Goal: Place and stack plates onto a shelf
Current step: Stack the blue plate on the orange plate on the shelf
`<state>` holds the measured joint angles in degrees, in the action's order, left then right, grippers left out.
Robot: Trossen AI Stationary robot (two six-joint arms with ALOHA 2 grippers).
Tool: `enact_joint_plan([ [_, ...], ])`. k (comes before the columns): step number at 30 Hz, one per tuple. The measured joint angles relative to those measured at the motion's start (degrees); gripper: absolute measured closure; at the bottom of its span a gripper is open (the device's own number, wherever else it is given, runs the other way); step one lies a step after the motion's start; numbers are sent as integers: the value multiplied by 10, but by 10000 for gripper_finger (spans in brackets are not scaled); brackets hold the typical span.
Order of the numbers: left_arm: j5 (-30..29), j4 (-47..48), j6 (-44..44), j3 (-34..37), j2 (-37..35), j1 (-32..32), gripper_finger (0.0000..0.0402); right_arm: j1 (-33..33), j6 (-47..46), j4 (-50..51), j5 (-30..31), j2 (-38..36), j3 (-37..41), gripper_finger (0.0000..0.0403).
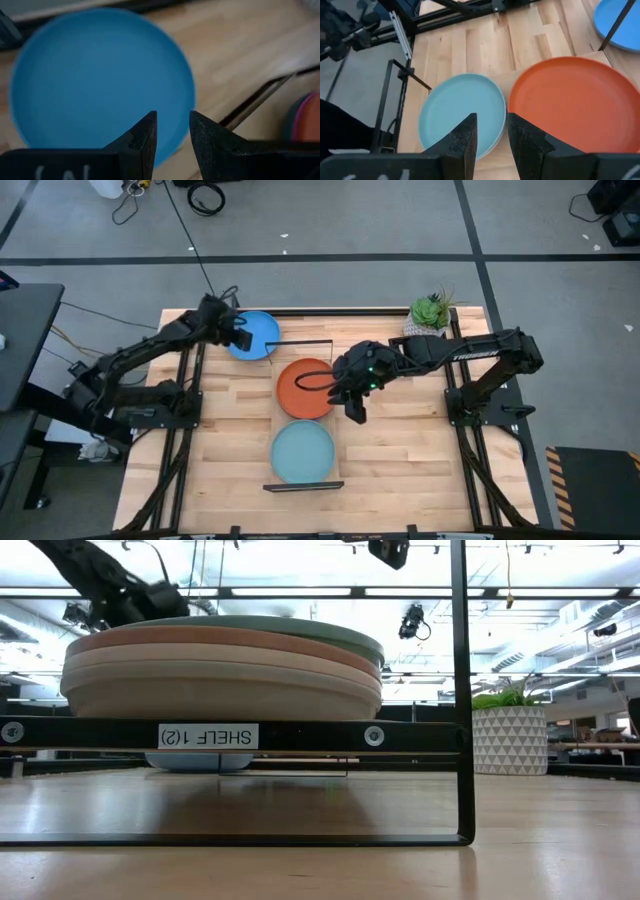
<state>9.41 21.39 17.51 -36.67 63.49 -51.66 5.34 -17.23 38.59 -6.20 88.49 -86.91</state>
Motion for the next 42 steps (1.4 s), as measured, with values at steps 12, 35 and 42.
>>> enact_joint_plan([
  [12,-10,42,-169,26,49,28,273,-12,38,21,13,0,0,289],
  [35,-92,-1,-282,25,190,108,267,-22,34,18,19,0,0,289],
  [42,-97,22,-272,22,155,120,386,-21,38,19,21,0,0,289],
])
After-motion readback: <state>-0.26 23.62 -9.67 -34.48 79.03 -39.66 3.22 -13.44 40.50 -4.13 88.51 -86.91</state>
